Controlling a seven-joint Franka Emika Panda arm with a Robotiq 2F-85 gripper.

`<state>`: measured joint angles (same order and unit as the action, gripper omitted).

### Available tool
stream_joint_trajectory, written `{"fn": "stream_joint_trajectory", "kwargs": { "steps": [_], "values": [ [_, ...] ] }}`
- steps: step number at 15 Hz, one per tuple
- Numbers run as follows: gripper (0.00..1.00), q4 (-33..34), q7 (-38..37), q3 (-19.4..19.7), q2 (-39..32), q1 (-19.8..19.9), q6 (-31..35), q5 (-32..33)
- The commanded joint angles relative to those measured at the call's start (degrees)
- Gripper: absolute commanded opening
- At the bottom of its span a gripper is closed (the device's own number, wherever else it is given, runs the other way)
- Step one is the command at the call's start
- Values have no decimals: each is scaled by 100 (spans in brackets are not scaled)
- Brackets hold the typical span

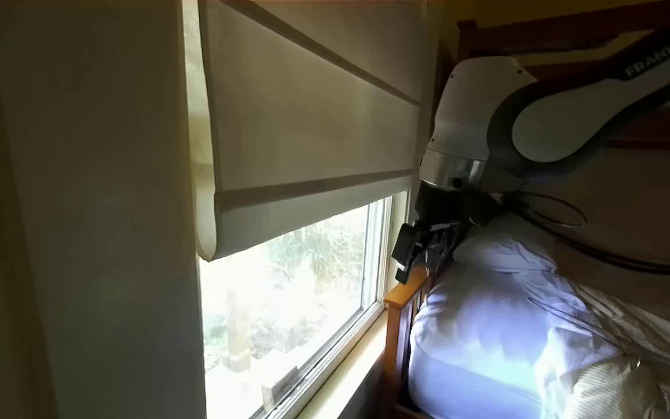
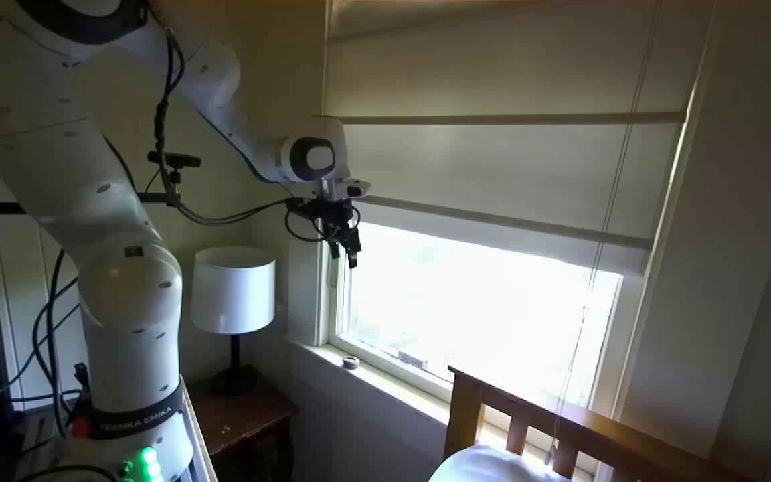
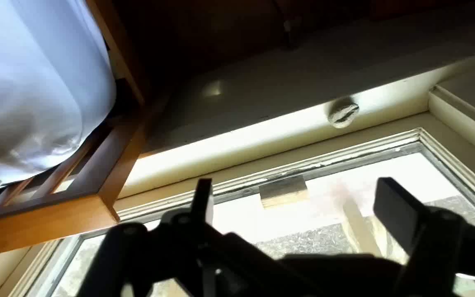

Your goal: Open the curtains slightly

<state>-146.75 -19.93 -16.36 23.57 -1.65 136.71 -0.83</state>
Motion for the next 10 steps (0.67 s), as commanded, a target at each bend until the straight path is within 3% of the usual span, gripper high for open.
{"fn": "stream_joint_trajectory", "kwargs": {
  "steps": [1, 5, 10],
  "values": [
    [100, 8, -48, 125, -11, -124, -16, 71],
    [100, -225, -222, 366, 557, 361, 27, 628],
    [100, -18, -364, 686, 1037, 1512, -91, 2067]
  ]
}}
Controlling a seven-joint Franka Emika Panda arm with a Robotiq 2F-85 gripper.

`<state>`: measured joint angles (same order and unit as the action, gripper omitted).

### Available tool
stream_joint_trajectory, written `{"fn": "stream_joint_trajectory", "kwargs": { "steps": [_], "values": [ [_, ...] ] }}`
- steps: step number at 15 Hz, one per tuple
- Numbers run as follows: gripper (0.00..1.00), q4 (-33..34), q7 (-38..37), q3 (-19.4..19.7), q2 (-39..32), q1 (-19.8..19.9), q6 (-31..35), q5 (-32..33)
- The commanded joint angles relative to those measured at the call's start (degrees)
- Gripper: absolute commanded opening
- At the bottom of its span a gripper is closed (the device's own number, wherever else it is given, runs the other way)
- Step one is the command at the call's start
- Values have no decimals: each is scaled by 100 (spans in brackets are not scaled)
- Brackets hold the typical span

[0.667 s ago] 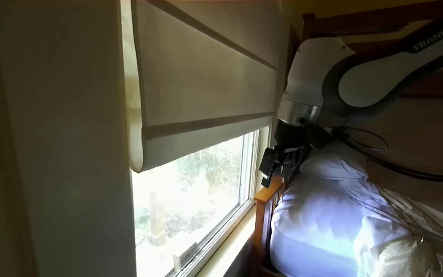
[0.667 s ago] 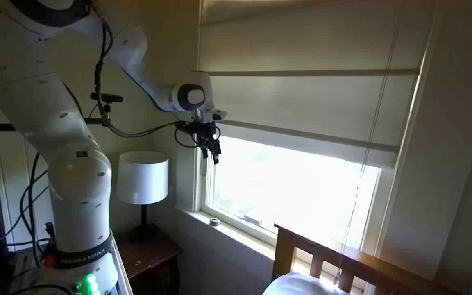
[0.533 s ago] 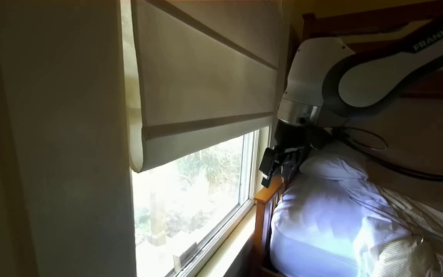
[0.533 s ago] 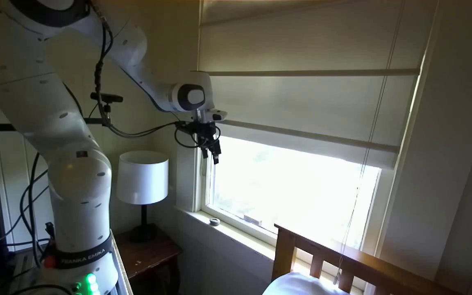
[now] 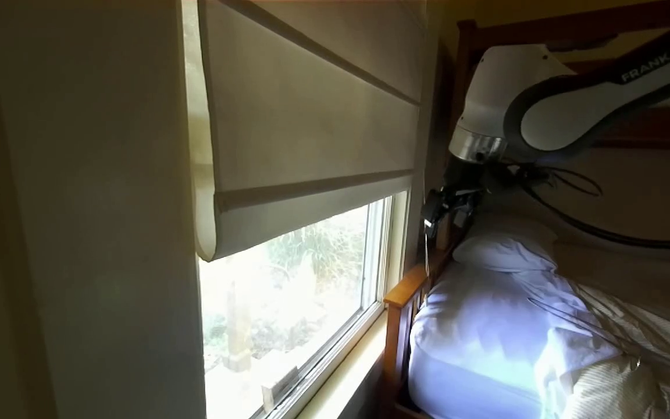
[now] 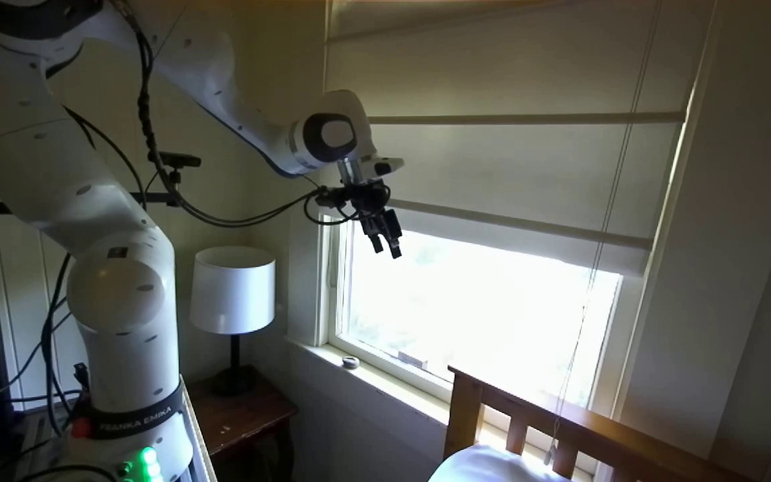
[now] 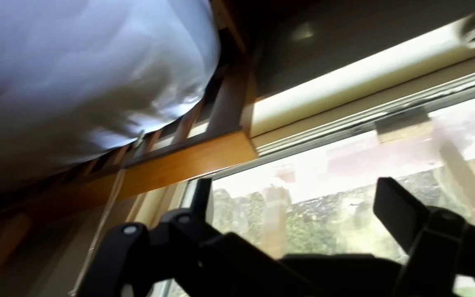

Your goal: Open the curtains slightly

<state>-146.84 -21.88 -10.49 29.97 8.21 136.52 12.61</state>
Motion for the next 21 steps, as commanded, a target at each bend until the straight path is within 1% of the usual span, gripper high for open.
{"fn": "stream_joint_trajectory", "kwargs": {
  "steps": [1, 3, 4, 5, 6, 7, 9, 13, 14, 15, 16, 17, 19, 21],
  "values": [
    [100, 59, -214, 126, 414, 759, -24, 1008],
    [100, 280, -134, 271, 462, 1149, 104, 1525],
    [100, 440, 142, 544, 455, 1086, 258, 1420],
    [100, 588, 262, 762, 392, 1048, 460, 1229],
    [100, 722, 453, 973, 347, 916, 541, 939],
    [100, 487, 204, 692, 414, 1061, 386, 1177],
    [100, 666, 392, 915, 404, 1031, 462, 1075],
    [100, 684, 400, 928, 393, 983, 475, 1061],
    [100, 836, 165, 882, 241, 1066, 451, 1023],
    [100, 980, 141, 932, 146, 1170, 540, 1104],
    [100, 1282, 322, 1154, -20, 1231, 595, 1072],
    [100, 1486, 472, 1288, -148, 1278, 643, 1073],
    [100, 2125, 767, 1574, -581, 1365, 610, 1040],
    [100, 2826, 1245, 1920, -996, 1265, 504, 877]
  ]
}}
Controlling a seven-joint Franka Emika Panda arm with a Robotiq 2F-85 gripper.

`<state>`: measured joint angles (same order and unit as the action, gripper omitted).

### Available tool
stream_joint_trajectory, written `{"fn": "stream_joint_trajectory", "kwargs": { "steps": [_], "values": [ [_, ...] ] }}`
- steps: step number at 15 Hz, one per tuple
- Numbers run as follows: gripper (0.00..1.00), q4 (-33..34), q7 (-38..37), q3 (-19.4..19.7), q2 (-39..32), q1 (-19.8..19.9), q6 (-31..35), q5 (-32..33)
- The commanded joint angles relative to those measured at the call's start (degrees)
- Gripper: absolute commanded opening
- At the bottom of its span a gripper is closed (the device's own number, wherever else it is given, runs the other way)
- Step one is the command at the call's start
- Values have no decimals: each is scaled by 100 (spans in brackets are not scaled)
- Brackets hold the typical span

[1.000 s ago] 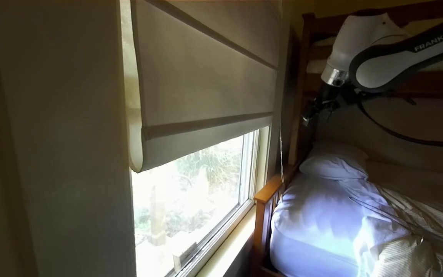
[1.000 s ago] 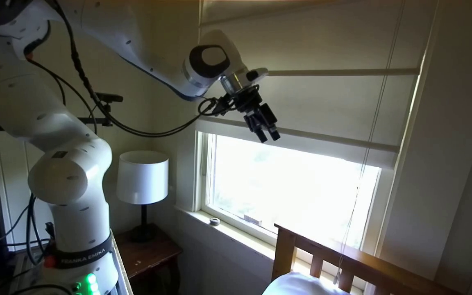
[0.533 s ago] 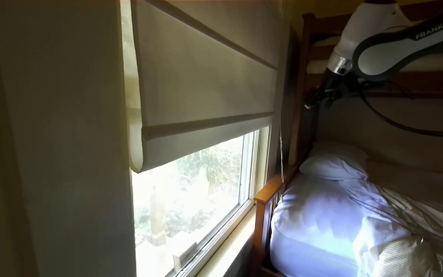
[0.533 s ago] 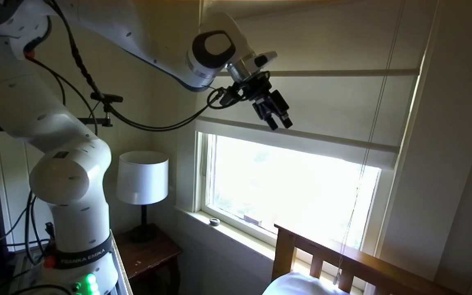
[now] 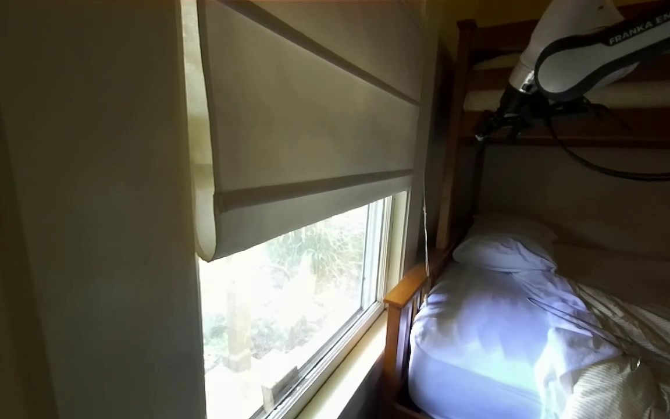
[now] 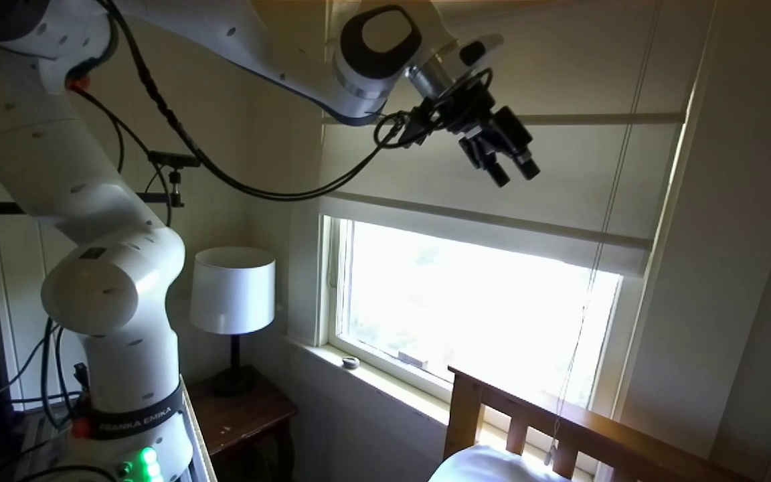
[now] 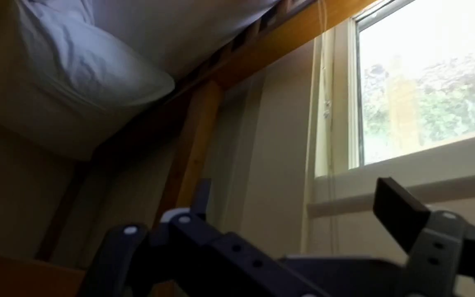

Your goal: Open the curtains slightly

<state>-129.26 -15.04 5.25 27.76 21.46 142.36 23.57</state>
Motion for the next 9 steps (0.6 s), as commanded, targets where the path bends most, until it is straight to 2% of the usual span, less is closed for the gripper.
{"fn": "stream_joint_trajectory", "kwargs": {
  "steps": [1, 3, 6, 7, 9],
  "values": [
    [100, 1430, 807, 455, -999, -101, -158, -259],
    [100, 2092, 1525, 709, -1380, -336, -192, -481],
    [100, 3100, 2610, 1026, -1916, -760, -16, -1321],
    [100, 2316, 2047, 866, -1444, -531, -2, -863],
    [100, 2521, 2131, 889, -1580, -585, -18, -937]
  ]
}}
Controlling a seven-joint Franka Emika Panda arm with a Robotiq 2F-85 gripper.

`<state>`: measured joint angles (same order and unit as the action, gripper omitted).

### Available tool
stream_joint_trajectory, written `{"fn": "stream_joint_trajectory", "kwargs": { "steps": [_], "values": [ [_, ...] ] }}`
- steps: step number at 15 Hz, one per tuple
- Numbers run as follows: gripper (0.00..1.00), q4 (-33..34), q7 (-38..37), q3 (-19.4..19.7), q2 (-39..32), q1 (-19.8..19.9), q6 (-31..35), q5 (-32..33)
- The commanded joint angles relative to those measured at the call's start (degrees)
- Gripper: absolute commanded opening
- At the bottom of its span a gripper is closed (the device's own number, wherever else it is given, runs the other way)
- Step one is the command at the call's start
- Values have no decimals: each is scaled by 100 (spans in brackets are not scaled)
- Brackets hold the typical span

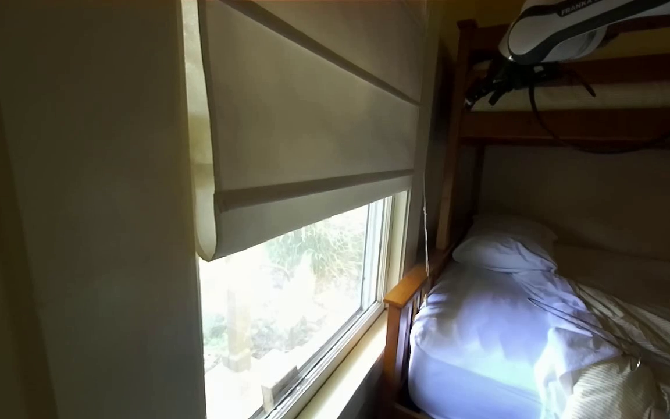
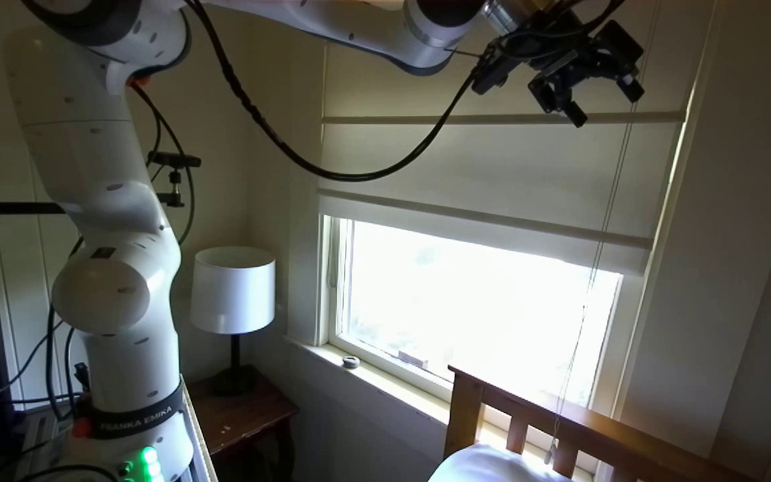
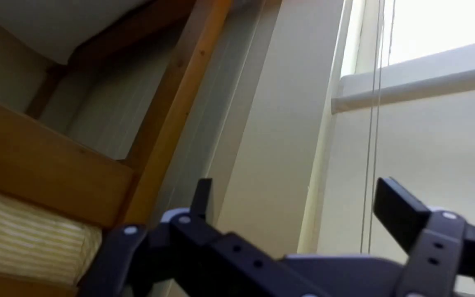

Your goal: Open the curtains slightly

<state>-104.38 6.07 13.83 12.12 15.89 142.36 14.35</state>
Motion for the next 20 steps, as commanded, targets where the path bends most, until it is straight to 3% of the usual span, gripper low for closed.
{"fn": "stream_joint_trajectory", "kwargs": {
  "steps": [1, 6, 7, 12, 15, 20],
  "values": [
    [100, -11, 18, 33, -12, -21, -17, -13],
    [100, -33, 17, 47, -4, -5, -17, -12],
    [100, 163, -158, 51, -144, 46, 29, 25],
    [100, 1655, 618, 332, -1038, -80, 415, -516],
    [100, 2530, 1456, 301, -1559, -169, 244, -1314],
    [100, 3740, 2743, -189, -2344, -21, 86, -2642]
  ]
}}
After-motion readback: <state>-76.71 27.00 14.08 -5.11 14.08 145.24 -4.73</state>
